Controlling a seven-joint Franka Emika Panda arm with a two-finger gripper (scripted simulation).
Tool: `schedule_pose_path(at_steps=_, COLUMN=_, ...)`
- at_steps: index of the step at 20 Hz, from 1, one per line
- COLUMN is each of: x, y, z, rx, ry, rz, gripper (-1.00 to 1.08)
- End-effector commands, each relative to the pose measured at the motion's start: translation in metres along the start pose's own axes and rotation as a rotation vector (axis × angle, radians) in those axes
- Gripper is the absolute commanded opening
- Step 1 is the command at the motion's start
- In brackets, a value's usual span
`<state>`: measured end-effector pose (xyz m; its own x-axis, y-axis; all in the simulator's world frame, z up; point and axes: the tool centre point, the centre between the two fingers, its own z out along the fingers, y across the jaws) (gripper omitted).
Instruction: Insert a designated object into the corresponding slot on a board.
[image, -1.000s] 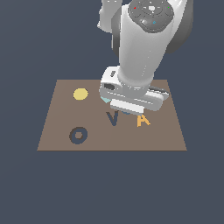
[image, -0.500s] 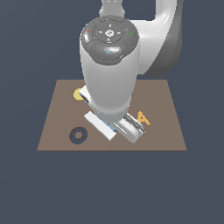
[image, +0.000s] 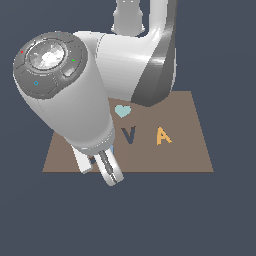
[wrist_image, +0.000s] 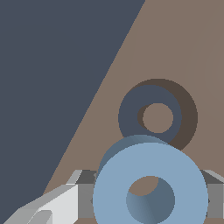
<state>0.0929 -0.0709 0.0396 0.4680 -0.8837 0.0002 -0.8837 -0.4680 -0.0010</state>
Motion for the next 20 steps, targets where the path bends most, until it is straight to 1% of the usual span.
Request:
schedule_pose_path(at_steps=1, x=0.014, y=0.003, z=-0.001, rx=0.0, ry=0.0, rz=0.069, gripper=-1.0)
schedule_pose_path(at_steps=5, x=0.031, y=0.01, z=-0.001, rx=0.0, ry=0.0, rz=0.15, gripper=-1.0)
schedule_pose_path(at_steps=9, x=0.041, y=0.015, z=-0.001, rx=0.0, ry=0.0, rz=0.2, gripper=-1.0)
schedule_pose_path(at_steps=13, x=0.044, y=0.017, z=-0.001, rx=0.0, ry=0.0, rz=0.215, gripper=-1.0)
schedule_pose_path(at_steps=20, x=0.042, y=0.016, z=-0.001, rx=-0.001, ry=0.0, rz=0.204, gripper=-1.0)
